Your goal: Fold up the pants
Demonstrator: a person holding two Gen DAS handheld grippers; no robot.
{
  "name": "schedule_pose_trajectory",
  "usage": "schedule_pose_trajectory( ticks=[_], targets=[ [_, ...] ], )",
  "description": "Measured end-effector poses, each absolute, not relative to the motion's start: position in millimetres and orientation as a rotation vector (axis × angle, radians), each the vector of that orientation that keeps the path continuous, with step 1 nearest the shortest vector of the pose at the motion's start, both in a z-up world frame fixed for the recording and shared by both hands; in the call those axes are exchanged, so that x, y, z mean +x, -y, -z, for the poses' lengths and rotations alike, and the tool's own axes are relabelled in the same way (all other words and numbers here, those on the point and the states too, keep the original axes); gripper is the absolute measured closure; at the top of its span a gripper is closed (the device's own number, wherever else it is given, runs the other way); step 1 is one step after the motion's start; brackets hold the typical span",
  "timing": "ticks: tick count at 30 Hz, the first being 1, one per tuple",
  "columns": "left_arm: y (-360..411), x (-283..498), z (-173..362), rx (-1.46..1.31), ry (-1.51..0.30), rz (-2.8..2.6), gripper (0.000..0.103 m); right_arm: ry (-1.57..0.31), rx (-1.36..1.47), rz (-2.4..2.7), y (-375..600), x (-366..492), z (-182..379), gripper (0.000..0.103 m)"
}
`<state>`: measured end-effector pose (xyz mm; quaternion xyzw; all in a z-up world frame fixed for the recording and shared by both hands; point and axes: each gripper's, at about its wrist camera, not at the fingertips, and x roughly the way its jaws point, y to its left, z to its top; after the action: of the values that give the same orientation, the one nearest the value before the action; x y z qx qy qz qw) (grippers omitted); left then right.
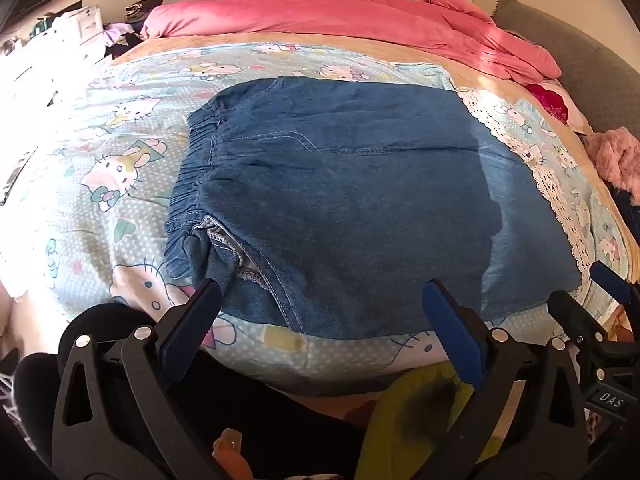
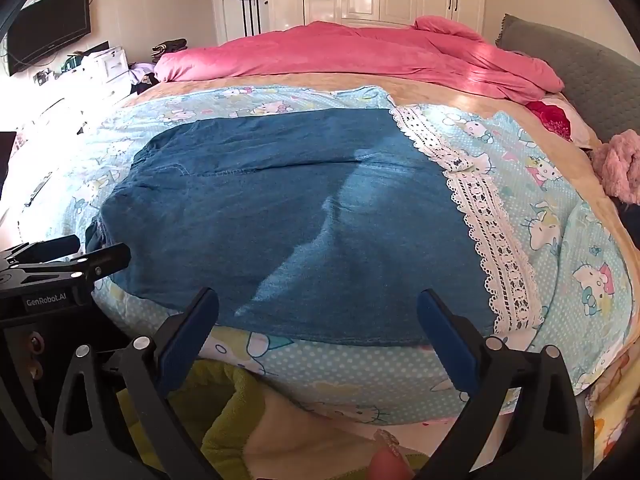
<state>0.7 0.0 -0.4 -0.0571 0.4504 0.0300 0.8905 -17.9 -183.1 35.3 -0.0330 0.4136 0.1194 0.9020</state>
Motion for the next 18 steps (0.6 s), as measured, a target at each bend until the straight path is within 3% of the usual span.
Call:
schedule_pose_trajectory(
  ticks=[18],
  targets=[
    [1.8, -1.8, -1.5, -0.122, -0.92, -0.051, 0.008, -0.849, -0.077, -0.252, 179.4, -19.7, -39.2, 0.004]
  ],
)
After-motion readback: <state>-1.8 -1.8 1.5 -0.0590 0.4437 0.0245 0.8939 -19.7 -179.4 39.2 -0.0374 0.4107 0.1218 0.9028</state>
